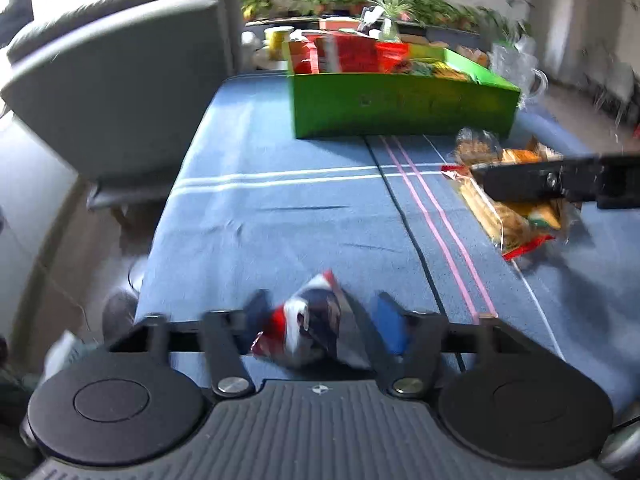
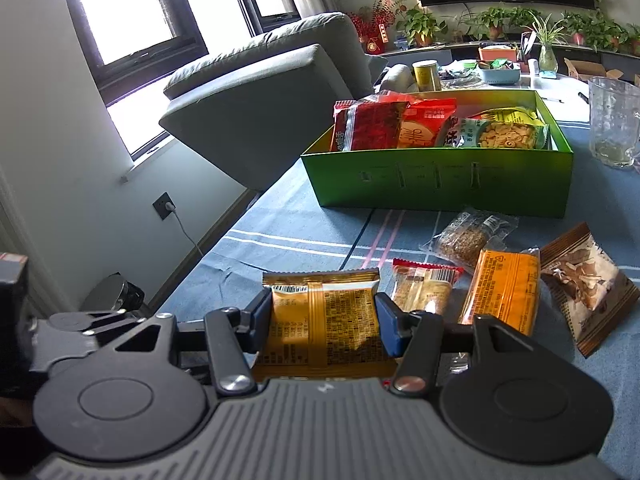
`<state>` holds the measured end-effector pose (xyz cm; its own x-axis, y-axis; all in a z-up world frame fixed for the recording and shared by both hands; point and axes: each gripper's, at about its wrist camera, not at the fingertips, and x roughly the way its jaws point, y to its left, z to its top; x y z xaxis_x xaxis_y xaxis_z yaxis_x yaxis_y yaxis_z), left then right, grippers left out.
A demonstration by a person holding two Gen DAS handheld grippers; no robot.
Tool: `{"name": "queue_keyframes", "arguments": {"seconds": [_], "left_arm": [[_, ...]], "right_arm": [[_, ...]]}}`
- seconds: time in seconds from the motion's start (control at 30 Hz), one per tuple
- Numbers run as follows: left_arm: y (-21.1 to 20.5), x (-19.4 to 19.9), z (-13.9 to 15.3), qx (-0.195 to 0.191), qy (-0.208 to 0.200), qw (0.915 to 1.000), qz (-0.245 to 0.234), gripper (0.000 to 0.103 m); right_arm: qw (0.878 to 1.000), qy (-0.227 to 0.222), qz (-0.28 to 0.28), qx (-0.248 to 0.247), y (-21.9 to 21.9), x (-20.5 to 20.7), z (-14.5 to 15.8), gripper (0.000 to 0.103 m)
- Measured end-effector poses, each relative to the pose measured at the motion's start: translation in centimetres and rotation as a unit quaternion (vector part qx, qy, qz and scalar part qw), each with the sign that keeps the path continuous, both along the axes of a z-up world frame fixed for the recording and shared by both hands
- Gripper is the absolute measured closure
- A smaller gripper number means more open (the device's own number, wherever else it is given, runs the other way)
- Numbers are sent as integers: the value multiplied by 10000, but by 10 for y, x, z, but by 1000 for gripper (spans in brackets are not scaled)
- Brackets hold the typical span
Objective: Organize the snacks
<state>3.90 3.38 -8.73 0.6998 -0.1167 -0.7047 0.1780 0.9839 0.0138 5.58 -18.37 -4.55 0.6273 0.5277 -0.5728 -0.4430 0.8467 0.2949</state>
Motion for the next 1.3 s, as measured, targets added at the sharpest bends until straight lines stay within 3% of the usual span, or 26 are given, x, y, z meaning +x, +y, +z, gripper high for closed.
{"name": "queue_keyframes", "arguments": {"seconds": [0.03, 0.2, 0.53, 1.3], "left_arm": [[-3, 2, 1, -55, 21, 9999, -91, 66], [-20, 1, 3, -117, 19, 9990, -440, 69], [-30, -9, 27, -156, -365, 9972, -635, 69], [-60, 38, 45, -291, -345, 9968, -653, 69]], "right_arm": [[10000, -6, -23, 7, -1, 0, 0, 39], [9998, 22, -208, 75, -9, 4, -1, 39], [9988, 2, -406, 285, -23, 6, 2, 39], [9961, -526, -679, 204, -46, 26, 30, 39]]}}
